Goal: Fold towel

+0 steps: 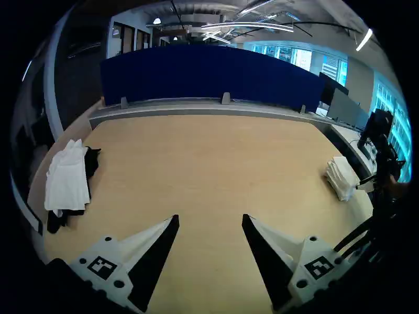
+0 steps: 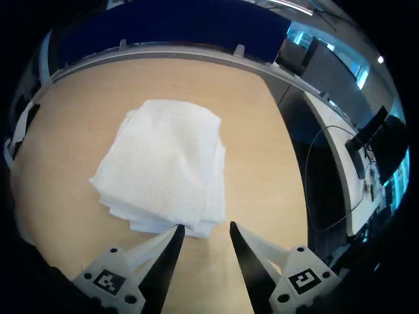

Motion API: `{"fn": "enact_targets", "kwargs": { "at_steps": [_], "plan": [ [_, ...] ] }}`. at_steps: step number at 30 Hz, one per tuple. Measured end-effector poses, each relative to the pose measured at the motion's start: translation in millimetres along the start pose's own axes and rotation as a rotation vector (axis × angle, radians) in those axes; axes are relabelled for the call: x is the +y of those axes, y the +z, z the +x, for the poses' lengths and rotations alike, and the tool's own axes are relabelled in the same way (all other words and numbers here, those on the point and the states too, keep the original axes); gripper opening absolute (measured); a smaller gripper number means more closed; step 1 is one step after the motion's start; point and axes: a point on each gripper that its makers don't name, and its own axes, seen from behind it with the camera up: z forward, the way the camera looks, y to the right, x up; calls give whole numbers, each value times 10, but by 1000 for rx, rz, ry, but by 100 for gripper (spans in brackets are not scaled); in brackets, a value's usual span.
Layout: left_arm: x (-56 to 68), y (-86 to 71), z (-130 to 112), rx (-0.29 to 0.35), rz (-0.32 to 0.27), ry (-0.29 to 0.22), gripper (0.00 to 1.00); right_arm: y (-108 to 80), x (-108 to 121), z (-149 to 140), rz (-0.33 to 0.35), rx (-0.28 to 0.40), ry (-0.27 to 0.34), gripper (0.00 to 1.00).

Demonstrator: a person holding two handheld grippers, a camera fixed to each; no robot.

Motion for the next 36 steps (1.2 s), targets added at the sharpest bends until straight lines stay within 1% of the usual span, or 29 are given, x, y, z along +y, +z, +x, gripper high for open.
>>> {"fn": "enact_targets", "kwargs": {
  "at_steps": [6,9,13,14,16,18,20,27,33,36],
  "plan": [
    [18,5,6,1,-6,2,89,-65,54,-34,-22,0,7,68],
    [16,12,3,2,-7,1,89,-116,43,-35,-18,2,9,68],
    [2,20,-1,1,-5,1,89,-188,-27,67,-3,41,19,70],
    [0,22,-1,1,-6,1,89,-211,-55,119,4,57,23,71],
    [-4,23,0,1,-5,1,89,-240,-109,220,17,86,29,79],
    [-7,24,4,2,-5,-1,89,-258,-172,335,33,117,34,93],
    [-6,15,13,4,-6,-2,89,-255,-238,420,50,132,35,100],
    [-28,-15,16,8,-3,-4,89,-201,-416,599,83,155,23,100],
    [-79,-31,-5,7,6,-10,89,-153,-556,646,109,156,13,100],
    [-99,-30,-13,6,10,-10,89,-95,-636,622,125,150,12,100]
  ]
}}
